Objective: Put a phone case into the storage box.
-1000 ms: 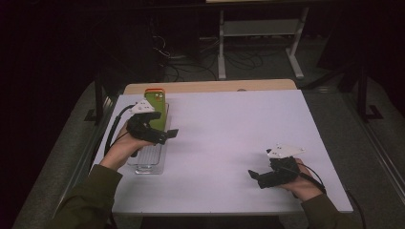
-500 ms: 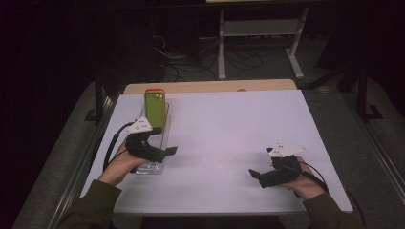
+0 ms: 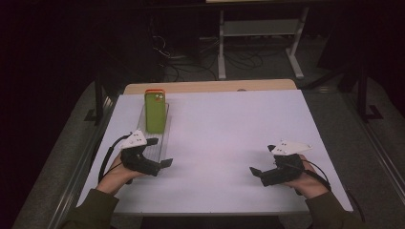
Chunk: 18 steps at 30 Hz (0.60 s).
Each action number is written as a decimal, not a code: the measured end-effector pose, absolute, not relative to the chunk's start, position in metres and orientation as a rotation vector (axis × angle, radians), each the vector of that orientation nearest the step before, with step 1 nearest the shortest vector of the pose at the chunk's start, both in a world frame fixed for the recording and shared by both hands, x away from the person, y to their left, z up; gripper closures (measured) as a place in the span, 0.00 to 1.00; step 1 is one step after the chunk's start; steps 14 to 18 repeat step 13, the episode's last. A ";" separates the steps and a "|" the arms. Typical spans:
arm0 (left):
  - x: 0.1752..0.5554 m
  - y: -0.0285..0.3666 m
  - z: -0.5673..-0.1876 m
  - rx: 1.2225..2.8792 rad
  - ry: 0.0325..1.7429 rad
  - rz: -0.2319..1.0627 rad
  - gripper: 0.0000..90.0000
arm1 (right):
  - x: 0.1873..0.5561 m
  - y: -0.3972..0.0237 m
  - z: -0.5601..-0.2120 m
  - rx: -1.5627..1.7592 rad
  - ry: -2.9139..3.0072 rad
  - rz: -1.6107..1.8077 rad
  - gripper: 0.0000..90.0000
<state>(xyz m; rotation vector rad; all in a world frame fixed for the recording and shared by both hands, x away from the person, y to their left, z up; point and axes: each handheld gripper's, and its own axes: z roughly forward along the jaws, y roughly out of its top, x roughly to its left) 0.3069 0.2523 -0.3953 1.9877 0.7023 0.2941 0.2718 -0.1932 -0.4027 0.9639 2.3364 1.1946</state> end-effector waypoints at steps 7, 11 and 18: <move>0.304 0.254 -0.400 2.010 0.692 0.295 0.01 | 0.270 -0.193 -0.397 0.944 2.327 1.216 0.01; 0.303 0.253 -0.401 2.001 0.693 0.292 0.01 | 0.270 -0.193 -0.396 0.924 2.326 1.226 0.01; 0.304 0.253 -0.401 2.002 0.694 0.297 0.01 | 0.269 -0.193 -0.396 0.926 2.325 1.229 0.01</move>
